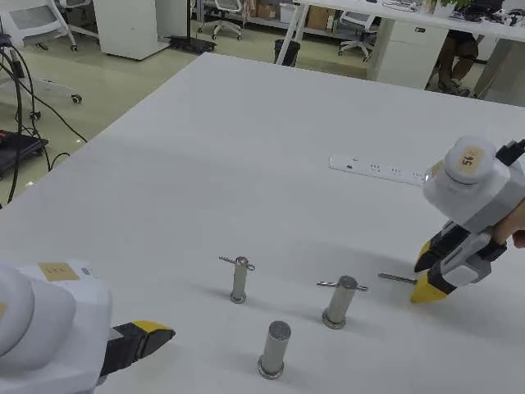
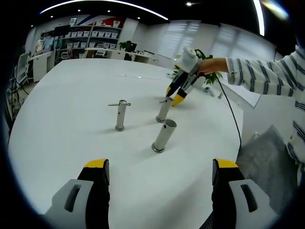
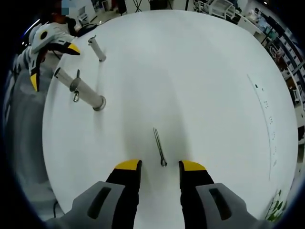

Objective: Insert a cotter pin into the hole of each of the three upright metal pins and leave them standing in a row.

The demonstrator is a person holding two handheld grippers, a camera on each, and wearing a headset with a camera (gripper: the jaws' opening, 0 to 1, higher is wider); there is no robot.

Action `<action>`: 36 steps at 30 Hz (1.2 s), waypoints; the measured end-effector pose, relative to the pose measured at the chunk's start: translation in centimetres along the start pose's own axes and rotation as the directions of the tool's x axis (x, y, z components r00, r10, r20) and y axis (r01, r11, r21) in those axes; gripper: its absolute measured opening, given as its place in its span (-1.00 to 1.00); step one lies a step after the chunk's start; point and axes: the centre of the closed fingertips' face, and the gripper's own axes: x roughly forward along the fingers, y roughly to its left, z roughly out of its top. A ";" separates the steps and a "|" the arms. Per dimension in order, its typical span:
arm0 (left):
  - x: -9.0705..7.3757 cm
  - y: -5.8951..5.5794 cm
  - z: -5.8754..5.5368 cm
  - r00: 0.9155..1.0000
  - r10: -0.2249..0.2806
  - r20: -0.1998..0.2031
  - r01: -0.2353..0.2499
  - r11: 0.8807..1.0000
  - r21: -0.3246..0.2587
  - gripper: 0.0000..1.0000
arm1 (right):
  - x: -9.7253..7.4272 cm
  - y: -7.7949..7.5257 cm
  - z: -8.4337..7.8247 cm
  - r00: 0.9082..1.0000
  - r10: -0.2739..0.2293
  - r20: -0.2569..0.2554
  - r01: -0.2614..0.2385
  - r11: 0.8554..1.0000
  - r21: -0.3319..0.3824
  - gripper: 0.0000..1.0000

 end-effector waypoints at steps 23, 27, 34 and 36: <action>0.5 -0.2 0.0 1.000 -0.007 -0.003 0.007 1.000 0.003 0.75 | 0.2 0.2 0.5 0.995 0.016 -0.102 -0.033 0.985 -0.171 -0.45; 0.5 -0.2 -0.1 1.000 -0.006 -0.004 0.006 1.000 0.002 0.75 | 0.2 0.1 0.5 0.992 0.016 -0.122 -0.038 0.983 -0.179 -0.45; 0.6 -0.2 0.0 1.000 -0.007 0.000 0.007 1.000 0.000 0.75 | 0.3 0.1 0.6 0.987 0.006 -0.158 -0.035 0.983 -0.182 -0.48; 0.6 -0.3 0.0 1.000 -0.009 -0.002 0.009 1.000 0.003 0.74 | 0.3 0.3 0.7 0.987 0.005 -0.159 -0.035 0.982 -0.187 -0.56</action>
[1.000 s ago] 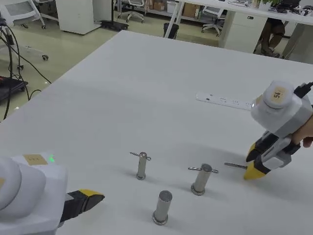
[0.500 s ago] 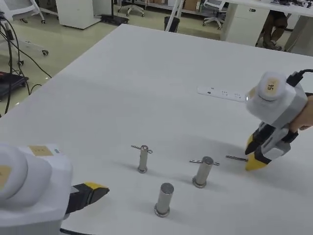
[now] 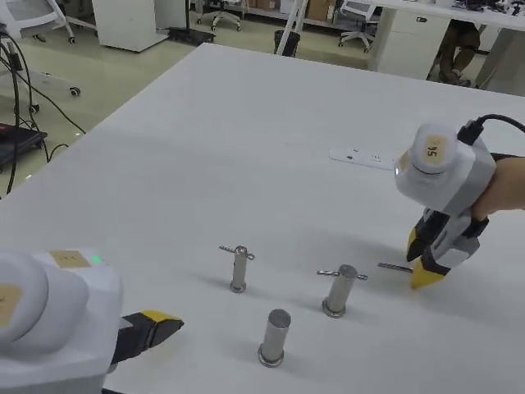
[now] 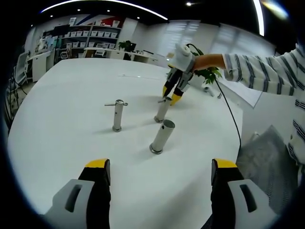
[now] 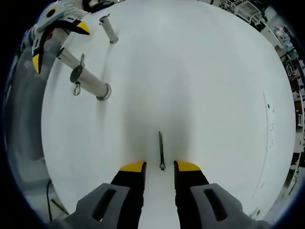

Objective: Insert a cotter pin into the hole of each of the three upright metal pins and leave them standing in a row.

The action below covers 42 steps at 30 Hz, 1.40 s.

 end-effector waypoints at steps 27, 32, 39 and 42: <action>-0.6 0.4 1.2 0.996 0.029 0.083 -0.036 0.996 0.076 0.42 | 0.1 -0.2 0.5 0.998 -0.062 0.031 0.060 0.996 0.068 -0.95; -0.7 0.1 1.2 0.996 0.022 0.086 -0.029 0.996 0.085 0.51 | 0.0 -0.1 0.6 0.997 -0.064 0.049 0.059 0.995 0.086 -0.95; -1.0 0.3 1.5 0.994 0.039 0.104 -0.048 0.996 0.082 0.58 | 0.0 0.3 0.7 0.997 -0.048 0.065 0.043 0.996 0.083 -0.95; -1.2 0.3 1.8 0.992 0.037 0.117 -0.047 0.995 0.087 0.61 | -0.2 0.4 0.8 0.996 -0.052 0.067 0.048 0.996 0.071 -0.95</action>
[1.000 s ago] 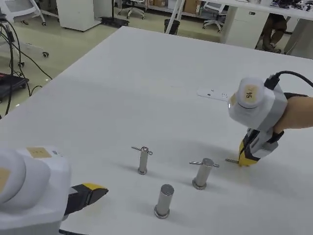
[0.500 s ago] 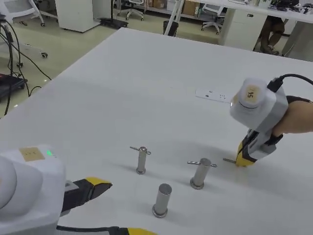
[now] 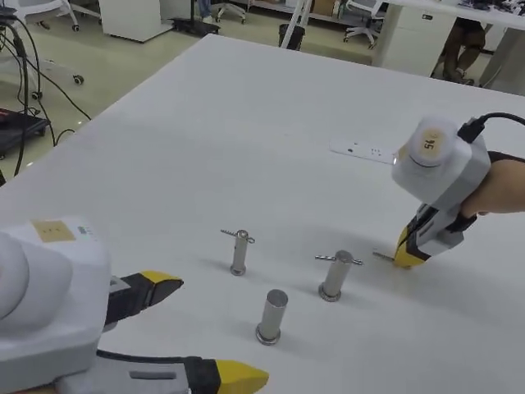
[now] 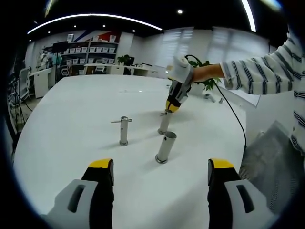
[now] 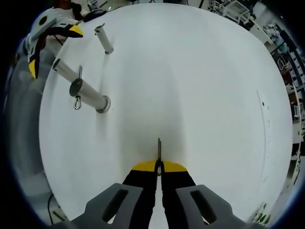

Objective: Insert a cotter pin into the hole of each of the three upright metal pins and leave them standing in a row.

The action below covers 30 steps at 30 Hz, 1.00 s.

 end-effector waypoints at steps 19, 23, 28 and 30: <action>-0.2 -0.6 0.9 0.999 -0.022 0.034 0.022 1.000 -0.004 0.67 | -3.0 1.7 0.7 0.995 -0.068 0.078 0.074 0.995 -0.073 -0.95; -0.2 -0.7 1.1 0.999 -0.026 0.033 0.026 1.000 0.000 0.67 | -3.4 2.4 0.9 0.991 -0.082 0.102 0.091 0.993 -0.079 -0.95; -0.1 -0.8 1.4 0.999 -0.032 0.034 0.032 0.999 0.008 0.65 | -4.1 3.2 1.2 0.985 -0.106 0.137 0.119 0.989 -0.086 -0.95; -0.1 -0.9 1.6 0.999 -0.034 0.034 0.034 0.999 0.011 0.64 | -4.5 3.6 1.4 0.981 -0.117 0.156 0.132 0.987 -0.089 -0.95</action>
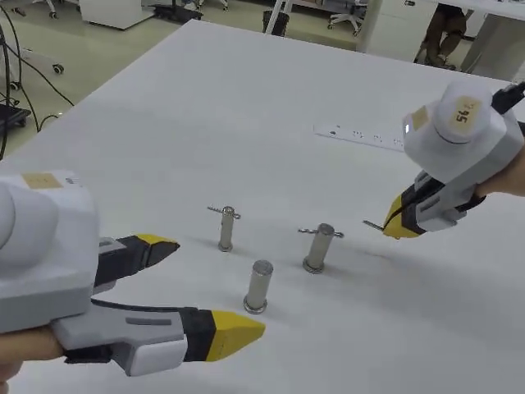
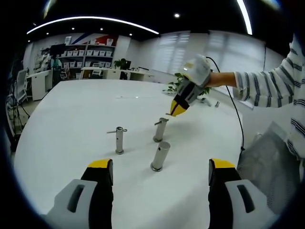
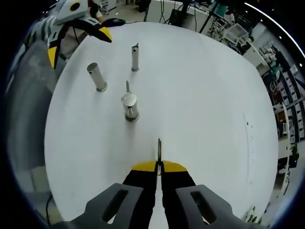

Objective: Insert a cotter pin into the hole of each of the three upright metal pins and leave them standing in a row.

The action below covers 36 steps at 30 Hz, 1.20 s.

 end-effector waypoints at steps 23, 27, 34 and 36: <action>2.3 -1.7 3.6 0.997 -0.067 0.040 0.069 0.997 -0.037 0.42 | -3.2 5.1 2.1 0.983 -0.076 0.165 0.077 0.997 -0.002 -0.95; 2.7 -2.1 4.5 0.995 -0.085 0.050 0.087 0.995 -0.042 0.37 | -3.7 6.1 2.5 0.981 -0.083 0.178 0.088 0.996 -0.016 -0.95; 3.6 -2.6 5.7 0.992 -0.108 0.058 0.112 0.991 -0.067 0.28 | -4.7 7.2 3.6 0.972 -0.093 0.215 0.101 0.994 -0.027 -0.95; 3.9 -2.9 5.9 0.992 -0.115 0.057 0.119 0.991 -0.060 0.27 | -5.0 7.5 3.9 0.969 -0.098 0.226 0.108 0.994 -0.031 -0.95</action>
